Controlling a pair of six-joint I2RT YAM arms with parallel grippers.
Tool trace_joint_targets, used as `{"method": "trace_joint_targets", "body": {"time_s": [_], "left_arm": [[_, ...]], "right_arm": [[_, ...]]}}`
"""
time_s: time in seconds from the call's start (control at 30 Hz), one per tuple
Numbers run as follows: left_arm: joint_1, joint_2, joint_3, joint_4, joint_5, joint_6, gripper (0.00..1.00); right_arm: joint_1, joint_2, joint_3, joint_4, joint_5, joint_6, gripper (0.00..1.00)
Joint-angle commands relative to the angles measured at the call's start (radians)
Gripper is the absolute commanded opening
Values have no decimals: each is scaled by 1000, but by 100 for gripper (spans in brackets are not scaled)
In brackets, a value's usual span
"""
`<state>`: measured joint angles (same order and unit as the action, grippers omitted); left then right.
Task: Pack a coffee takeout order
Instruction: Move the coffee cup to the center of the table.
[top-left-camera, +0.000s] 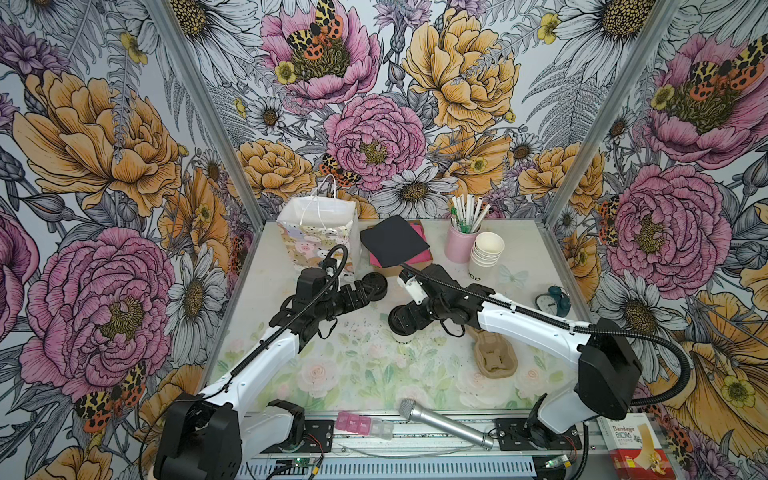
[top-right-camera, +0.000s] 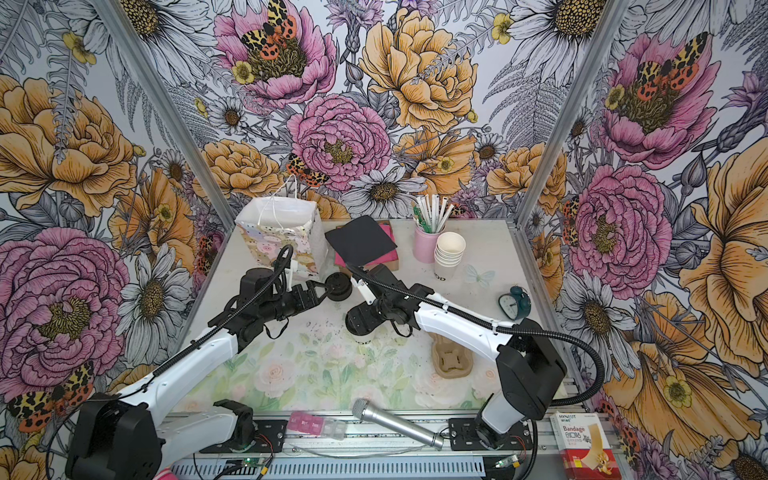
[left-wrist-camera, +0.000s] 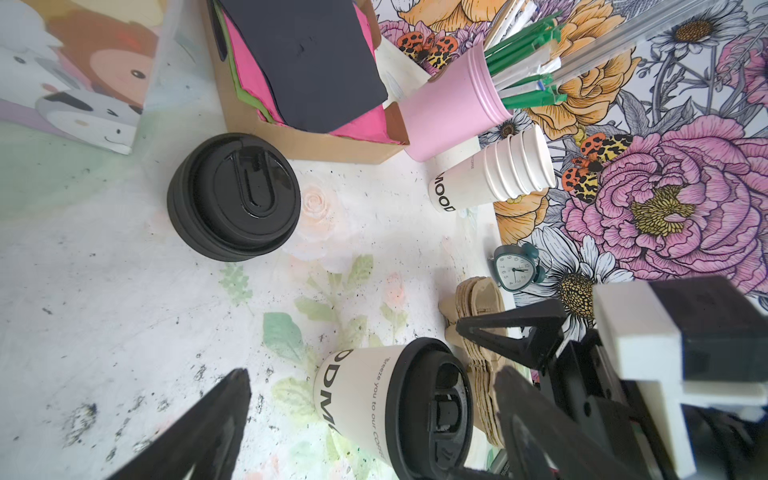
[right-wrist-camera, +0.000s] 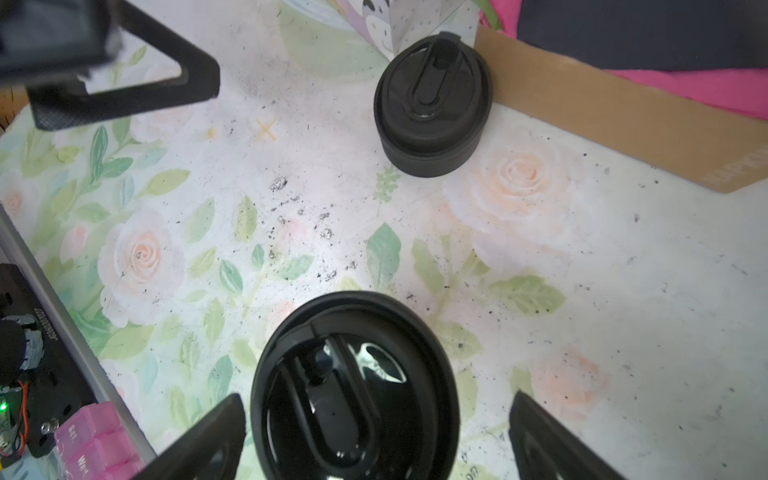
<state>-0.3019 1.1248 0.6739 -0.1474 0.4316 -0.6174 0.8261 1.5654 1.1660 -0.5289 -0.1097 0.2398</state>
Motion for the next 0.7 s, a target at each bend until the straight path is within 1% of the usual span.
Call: {"method": "trace_joint_targets", "body": {"time_s": [0.0, 0.13, 0.4, 0.67], "left_arm": [[9, -22, -18, 4, 19, 29, 95], [7, -21, -32, 6, 24, 26, 95], [6, -23, -52, 15, 22, 24, 94], [7, -20, -62, 24, 21, 19, 94]], "right_arm": [[26, 17, 52, -39, 53, -27, 99], [41, 50, 80, -73, 104, -41, 100], [54, 118, 118, -127, 151, -63, 99], [60, 163, 147, -131, 130, -71, 99]]}}
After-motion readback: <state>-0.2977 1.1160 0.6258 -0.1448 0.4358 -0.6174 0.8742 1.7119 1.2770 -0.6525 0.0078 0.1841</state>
